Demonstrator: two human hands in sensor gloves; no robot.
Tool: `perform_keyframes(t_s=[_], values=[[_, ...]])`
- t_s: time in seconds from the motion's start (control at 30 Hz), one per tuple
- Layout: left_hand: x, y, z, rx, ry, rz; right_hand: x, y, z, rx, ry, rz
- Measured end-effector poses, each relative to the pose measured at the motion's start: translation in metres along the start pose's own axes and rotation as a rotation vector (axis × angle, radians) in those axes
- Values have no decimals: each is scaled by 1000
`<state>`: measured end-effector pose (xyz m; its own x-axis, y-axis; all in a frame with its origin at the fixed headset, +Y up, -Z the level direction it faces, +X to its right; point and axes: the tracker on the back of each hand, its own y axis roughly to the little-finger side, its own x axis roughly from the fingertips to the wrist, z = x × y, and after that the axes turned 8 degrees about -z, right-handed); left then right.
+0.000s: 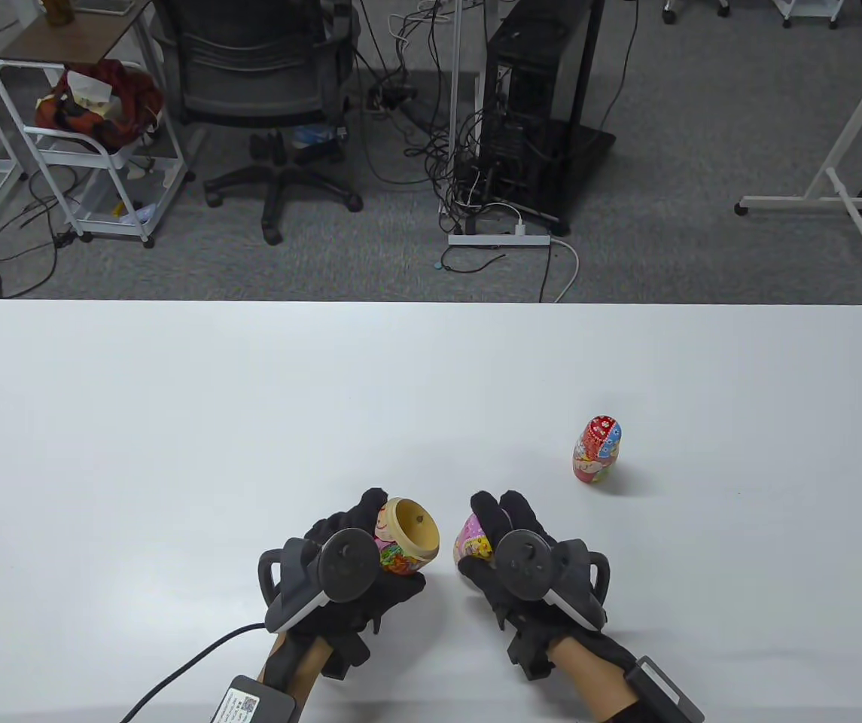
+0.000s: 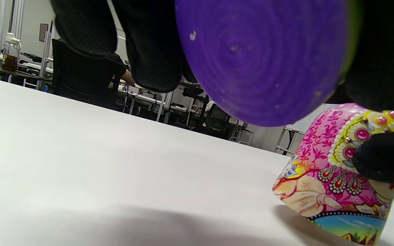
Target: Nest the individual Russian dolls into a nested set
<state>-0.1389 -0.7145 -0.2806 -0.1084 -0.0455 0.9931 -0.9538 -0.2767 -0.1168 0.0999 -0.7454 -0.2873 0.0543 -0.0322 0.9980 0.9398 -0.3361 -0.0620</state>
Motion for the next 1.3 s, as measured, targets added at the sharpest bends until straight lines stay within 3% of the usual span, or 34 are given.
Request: perform_keyframes(t_s=[0.33, 0.43, 0.5, 0.57, 0.7, 0.77, 0.87, 0.97, 1.07, 1.13, 1.23, 1.3], values=[[0, 0, 1, 7, 0, -3, 1, 4, -14, 47, -74, -20], [0, 0, 1, 8, -3, -2, 0, 8, -3, -23, -115, 7], [0, 0, 1, 13, -6, -5, 0, 13, 24, -80, 25, -6], [1, 1, 1, 27, -6, -10, 5, 25, 66, -182, 248, -62], [1, -1, 0, 32, -12, -1, -2, 51, 109, -209, 391, -229], [1, -2, 0, 31, -13, 4, -19, 62, 111, -229, 341, -330], [1, -3, 1, 26, -8, 10, -54, 75, 98, -185, 145, -504], [1, -3, 1, 13, -11, 15, -85, 86, 84, -182, 109, -636], [1, -3, 1, 8, -9, 16, -107, 94, 70, -114, -18, -669], [0, -2, 0, 10, -8, 15, -117, 98, 61, -160, -104, -615], [-1, 0, 0, 20, -3, 13, -123, 109, 45, -165, -136, -689], [-1, 0, 0, 22, -1, 14, -125, 111, 46, -243, -148, -668]])
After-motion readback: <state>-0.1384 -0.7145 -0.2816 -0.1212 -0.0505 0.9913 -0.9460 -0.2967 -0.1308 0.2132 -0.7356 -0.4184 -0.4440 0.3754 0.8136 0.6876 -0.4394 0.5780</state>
